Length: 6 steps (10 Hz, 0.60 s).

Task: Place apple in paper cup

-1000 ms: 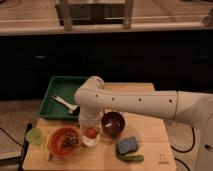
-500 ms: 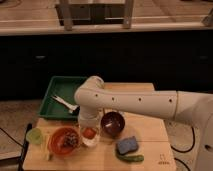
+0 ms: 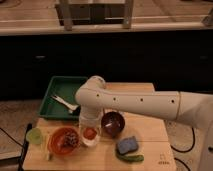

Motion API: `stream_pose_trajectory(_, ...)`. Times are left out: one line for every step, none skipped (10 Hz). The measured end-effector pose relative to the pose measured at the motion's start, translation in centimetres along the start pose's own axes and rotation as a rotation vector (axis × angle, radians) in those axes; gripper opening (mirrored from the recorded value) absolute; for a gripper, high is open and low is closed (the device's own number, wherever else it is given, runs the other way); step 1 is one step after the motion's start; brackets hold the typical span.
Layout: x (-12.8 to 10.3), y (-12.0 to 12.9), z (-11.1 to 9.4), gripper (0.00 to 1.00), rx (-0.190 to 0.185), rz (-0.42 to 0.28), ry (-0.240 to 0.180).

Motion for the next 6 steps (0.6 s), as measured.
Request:
stream_pose_trajectory(0.02,0.0,-0.08,0.8,0.004,-0.003,0.002)
stream_pose_trajectory(0.07,0.06,-0.12,0.8,0.008,-0.003,0.003)
stream_pose_trajectory(0.09,0.06,-0.11,0.8,0.012,-0.004,0.001)
stream_pose_trajectory(0.11,0.04,-0.09,0.8,0.014,-0.003,-0.001)
stream_pose_trajectory(0.13,0.1,-0.05,0.8,0.017,-0.001,-0.004)
stream_pose_trajectory(0.15,0.13,0.02,0.8,0.021,-0.001,-0.007)
